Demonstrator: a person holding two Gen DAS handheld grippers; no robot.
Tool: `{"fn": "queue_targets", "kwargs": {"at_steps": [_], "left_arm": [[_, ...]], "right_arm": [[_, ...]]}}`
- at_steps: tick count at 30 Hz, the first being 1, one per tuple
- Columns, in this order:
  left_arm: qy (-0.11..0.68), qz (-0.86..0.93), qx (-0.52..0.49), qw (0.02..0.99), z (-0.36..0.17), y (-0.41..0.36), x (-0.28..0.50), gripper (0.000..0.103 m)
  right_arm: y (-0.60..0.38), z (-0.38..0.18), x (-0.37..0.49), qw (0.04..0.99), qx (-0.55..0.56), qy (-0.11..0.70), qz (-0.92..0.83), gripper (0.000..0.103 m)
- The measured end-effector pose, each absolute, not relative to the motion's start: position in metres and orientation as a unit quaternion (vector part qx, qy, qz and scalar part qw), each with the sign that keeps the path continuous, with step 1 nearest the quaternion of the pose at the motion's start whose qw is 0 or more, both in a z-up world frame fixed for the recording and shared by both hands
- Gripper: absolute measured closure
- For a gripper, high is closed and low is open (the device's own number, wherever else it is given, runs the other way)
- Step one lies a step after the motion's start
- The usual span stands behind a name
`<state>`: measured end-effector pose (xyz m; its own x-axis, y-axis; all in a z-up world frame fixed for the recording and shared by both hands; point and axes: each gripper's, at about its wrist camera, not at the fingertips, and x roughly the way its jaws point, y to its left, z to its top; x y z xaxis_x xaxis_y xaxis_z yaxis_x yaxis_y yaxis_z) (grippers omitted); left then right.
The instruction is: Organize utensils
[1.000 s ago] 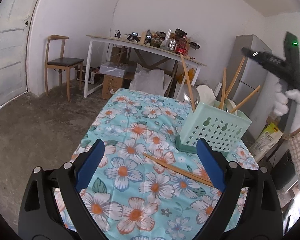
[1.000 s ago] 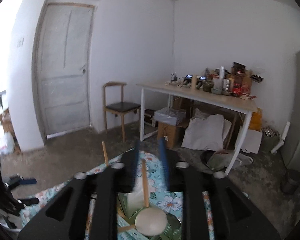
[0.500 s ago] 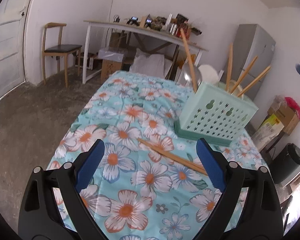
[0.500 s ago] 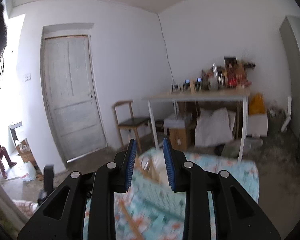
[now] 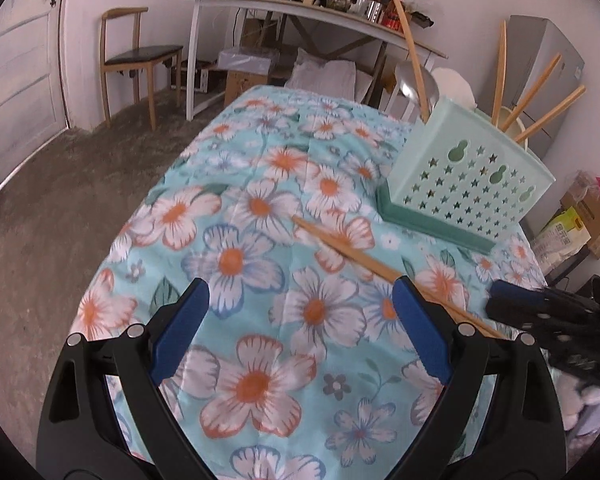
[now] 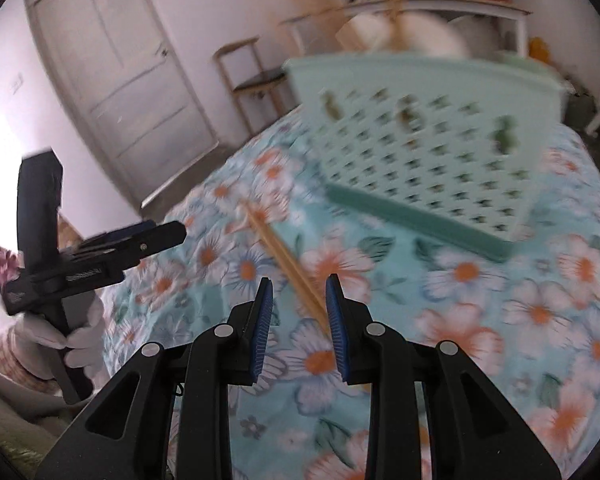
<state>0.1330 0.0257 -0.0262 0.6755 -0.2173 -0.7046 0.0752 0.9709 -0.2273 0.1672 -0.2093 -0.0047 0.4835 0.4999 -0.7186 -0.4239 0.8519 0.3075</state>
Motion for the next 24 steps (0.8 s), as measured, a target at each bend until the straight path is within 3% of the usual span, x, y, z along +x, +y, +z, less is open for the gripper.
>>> {"fn": "queue_targets", "kwargs": {"at_steps": [5, 11, 20, 24], "left_arm": [[0.405, -0.122, -0.127, 0.898, -0.031, 0.03, 0.128, 0.033], [0.411, -0.175, -0.186, 0.875, -0.037, 0.035, 0.13, 0.056], [0.427, -0.204, -0.236, 0.849, -0.046, 0.033, 0.135, 0.07], [0.427, -0.218, -0.258, 0.839, -0.046, 0.035, 0.135, 0.07]], "right_arm": [[-0.195, -0.032, 0.183, 0.848, 0.012, 0.47, 0.246, 0.084], [-0.205, -0.039, 0.184, 0.83, 0.065, 0.482, 0.272, 0.094], [-0.199, -0.033, 0.163, 0.817, 0.077, 0.489, 0.295, 0.097], [-0.192, -0.019, 0.151, 0.821, 0.06, 0.475, 0.313, 0.097]]}}
